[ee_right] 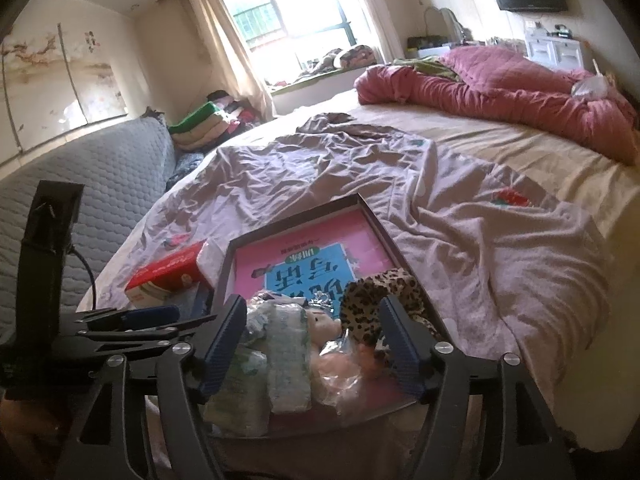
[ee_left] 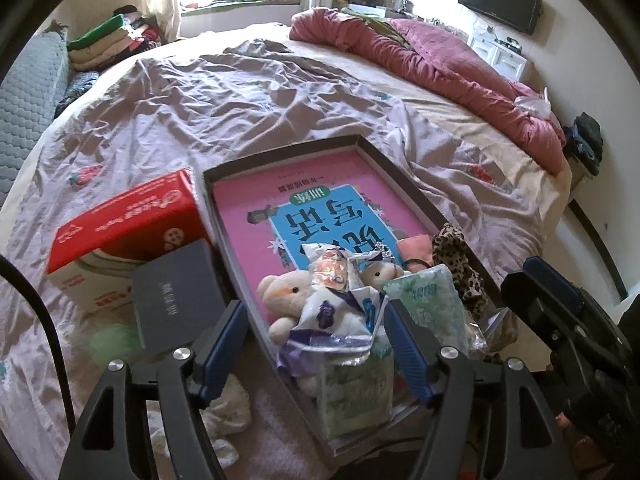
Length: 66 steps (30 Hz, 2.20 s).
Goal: Organize soft objects
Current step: 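Move both open tools back over the remaining items beside the tray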
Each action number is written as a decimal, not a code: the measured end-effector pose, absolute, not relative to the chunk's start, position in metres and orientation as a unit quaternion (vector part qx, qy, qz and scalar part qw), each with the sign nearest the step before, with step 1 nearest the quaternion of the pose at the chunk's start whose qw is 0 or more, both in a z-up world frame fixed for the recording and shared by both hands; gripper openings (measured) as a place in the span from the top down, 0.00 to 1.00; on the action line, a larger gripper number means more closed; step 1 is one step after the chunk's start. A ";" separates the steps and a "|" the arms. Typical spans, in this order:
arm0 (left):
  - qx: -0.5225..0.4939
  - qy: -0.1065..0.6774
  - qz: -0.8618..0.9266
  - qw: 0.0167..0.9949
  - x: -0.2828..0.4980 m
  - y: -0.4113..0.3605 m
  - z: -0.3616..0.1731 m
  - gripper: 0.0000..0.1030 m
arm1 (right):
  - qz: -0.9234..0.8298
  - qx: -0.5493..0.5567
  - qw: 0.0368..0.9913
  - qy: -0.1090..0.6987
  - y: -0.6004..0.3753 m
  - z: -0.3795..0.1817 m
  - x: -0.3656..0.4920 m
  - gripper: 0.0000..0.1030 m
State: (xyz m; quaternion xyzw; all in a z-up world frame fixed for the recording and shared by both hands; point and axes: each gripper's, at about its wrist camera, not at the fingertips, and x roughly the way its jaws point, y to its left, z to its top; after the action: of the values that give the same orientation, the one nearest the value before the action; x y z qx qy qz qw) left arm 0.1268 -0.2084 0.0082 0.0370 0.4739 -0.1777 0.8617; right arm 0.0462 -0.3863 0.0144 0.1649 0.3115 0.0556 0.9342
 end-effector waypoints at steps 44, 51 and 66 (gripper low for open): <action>-0.016 0.418 -0.073 0.905 0.051 -0.053 0.063 0.27 | 0.165 0.026 0.947 0.276 -0.250 0.081 0.003 0.25; -0.043 0.431 -0.056 0.899 0.058 -0.025 0.039 0.27 | 0.195 -0.004 0.931 0.307 -0.217 0.056 0.006 0.25; -0.095 0.465 -0.051 0.879 0.084 0.004 -0.014 0.27 | 0.240 -0.049 0.891 0.382 -0.162 -0.015 0.037 0.24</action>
State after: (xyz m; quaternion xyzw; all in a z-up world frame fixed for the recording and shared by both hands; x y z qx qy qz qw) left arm 0.0836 0.0045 -0.0140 -0.0952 0.4648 -0.0507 0.8788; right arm 0.0373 -0.1618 -0.0154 -0.0493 0.3819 0.2400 0.8911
